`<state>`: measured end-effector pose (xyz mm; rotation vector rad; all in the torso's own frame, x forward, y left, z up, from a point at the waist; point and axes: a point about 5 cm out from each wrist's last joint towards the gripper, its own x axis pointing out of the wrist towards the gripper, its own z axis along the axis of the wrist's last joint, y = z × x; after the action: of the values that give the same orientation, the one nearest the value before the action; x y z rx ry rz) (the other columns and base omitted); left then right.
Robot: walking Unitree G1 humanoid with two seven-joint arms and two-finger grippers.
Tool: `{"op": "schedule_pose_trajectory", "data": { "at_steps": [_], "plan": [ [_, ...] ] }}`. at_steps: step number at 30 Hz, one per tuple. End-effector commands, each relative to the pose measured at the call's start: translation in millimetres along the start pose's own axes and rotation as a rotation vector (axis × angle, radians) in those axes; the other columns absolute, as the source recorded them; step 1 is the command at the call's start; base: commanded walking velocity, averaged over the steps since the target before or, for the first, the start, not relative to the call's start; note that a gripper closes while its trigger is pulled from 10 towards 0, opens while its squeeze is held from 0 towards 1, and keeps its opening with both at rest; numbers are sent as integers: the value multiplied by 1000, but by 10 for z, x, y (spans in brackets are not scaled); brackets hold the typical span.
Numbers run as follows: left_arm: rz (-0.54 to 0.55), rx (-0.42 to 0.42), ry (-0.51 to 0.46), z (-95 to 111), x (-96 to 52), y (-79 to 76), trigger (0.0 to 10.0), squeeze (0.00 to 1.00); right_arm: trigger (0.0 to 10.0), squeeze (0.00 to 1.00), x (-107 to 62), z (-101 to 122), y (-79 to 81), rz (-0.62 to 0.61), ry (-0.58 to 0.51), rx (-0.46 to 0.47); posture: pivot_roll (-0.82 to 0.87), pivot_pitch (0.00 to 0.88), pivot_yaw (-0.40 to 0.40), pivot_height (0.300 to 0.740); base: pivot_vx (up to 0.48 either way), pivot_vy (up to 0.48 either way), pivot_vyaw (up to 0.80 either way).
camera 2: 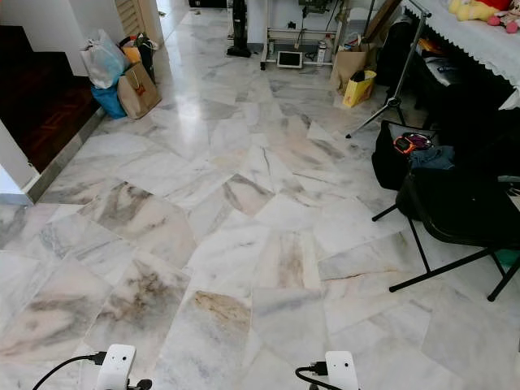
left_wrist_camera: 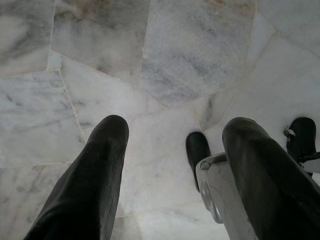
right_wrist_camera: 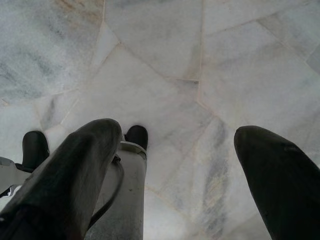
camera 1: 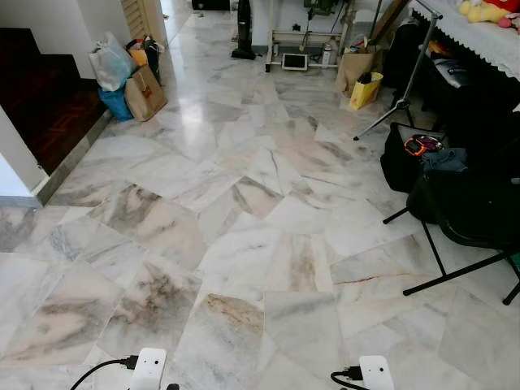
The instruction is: Hang keys on a hook
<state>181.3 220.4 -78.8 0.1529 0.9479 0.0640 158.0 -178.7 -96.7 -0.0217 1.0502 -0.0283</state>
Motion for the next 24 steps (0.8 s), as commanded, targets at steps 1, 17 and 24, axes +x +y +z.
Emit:
{"op": "schedule_pose_trajectory", "data": {
  "at_steps": [1,17,24],
  "plan": [
    [-110,-99,28,-48,-5,-94,10000,0,10000,0,-33,67,-316,43,-46,123,6,0,-53,740,0,0,0],
    [-153,-114,76,-111,-13,-148,10000,0,10000,0,-15,127,-246,60,-54,160,2,0,-48,740,0,0,0],
    [-157,-133,56,-57,-5,-112,10000,0,10000,0,-9,158,-224,67,-58,159,15,0,-44,740,0,0,0]
  ]
}}
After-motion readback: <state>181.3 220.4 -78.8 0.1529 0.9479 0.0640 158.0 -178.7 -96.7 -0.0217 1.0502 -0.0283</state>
